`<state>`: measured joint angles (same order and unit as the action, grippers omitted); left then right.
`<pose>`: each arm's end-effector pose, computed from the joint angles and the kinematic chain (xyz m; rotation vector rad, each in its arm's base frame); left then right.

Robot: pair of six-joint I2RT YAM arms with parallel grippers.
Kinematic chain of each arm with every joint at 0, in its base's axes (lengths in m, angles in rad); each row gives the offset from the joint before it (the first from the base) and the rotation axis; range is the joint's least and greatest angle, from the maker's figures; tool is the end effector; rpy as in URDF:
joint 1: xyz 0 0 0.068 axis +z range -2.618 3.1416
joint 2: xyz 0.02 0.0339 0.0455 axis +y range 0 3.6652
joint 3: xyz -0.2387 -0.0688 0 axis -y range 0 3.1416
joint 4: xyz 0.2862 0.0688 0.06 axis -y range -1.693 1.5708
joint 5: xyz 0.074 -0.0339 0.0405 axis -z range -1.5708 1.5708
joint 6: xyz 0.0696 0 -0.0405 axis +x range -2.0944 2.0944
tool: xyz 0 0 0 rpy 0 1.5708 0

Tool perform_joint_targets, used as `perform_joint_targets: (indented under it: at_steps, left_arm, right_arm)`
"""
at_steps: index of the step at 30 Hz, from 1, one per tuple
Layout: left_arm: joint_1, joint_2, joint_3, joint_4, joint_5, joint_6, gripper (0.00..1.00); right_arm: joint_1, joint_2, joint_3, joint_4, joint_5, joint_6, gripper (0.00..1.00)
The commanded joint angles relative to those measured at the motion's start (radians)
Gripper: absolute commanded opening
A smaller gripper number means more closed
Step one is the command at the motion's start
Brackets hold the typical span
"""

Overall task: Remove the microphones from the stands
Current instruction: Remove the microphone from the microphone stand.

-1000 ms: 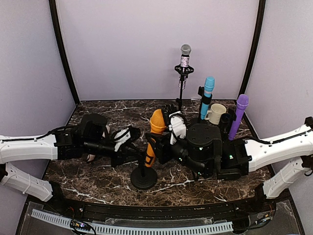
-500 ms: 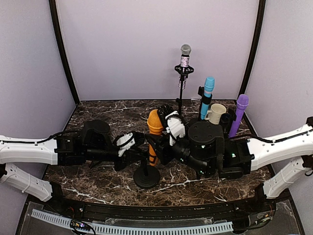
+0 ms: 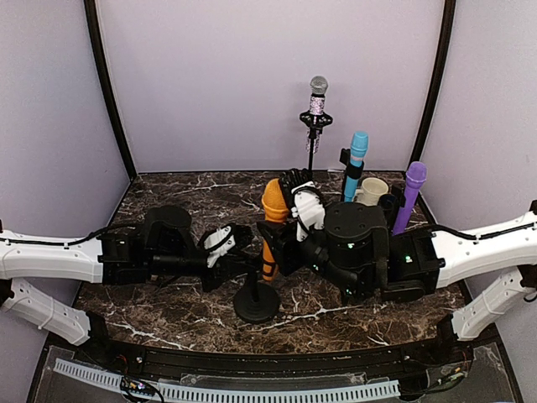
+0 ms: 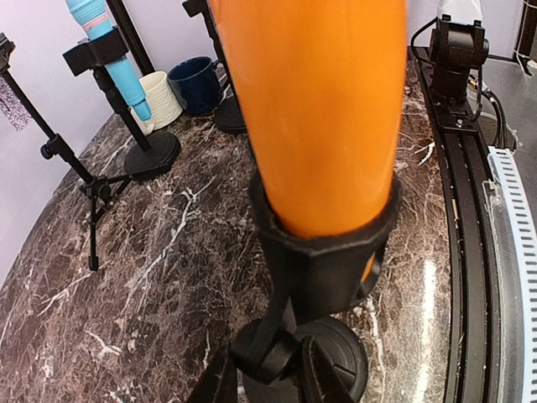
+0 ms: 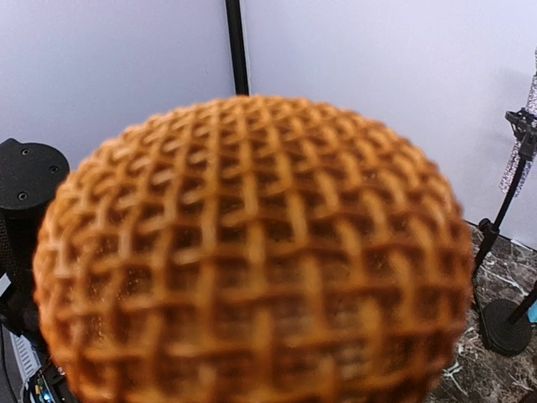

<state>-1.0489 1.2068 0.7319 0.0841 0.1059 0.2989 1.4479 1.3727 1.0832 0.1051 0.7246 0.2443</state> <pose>0.1678 -0.3066 0.2045 1.3074 1.5230 -0.5909 0.0934 0.3798 0.3002 -0.5111 1.6716 0.6181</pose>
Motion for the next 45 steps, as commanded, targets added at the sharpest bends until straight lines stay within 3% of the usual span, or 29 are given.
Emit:
perform_joint_targets:
  at_steps: [1, 38, 40, 43, 45]
  left_arm:
    - [-0.013, 0.025, -0.022, -0.127, -0.021, 0.059, 0.0]
    - [-0.014, 0.081, 0.003, -0.137, -0.006, 0.021, 0.0]
    - [-0.014, 0.071, 0.021, -0.137, -0.028, -0.008, 0.11]
    - [-0.013, 0.016, 0.039, -0.106, -0.041, -0.047, 0.49]
    - [-0.014, -0.029, 0.062, -0.09, -0.055, -0.062, 0.63]
  right_arm:
    - [-0.008, -0.042, 0.12, 0.135, 0.238, 0.075, 0.0]
    - [-0.01, -0.114, 0.083, 0.166, 0.166, 0.07, 0.0]
    - [-0.011, -0.123, 0.078, 0.156, 0.155, 0.073, 0.0]
    - [-0.035, -0.147, 0.072, 0.133, 0.104, 0.087, 0.0]
    - [-0.062, -0.16, 0.073, 0.105, 0.05, 0.104, 0.0]
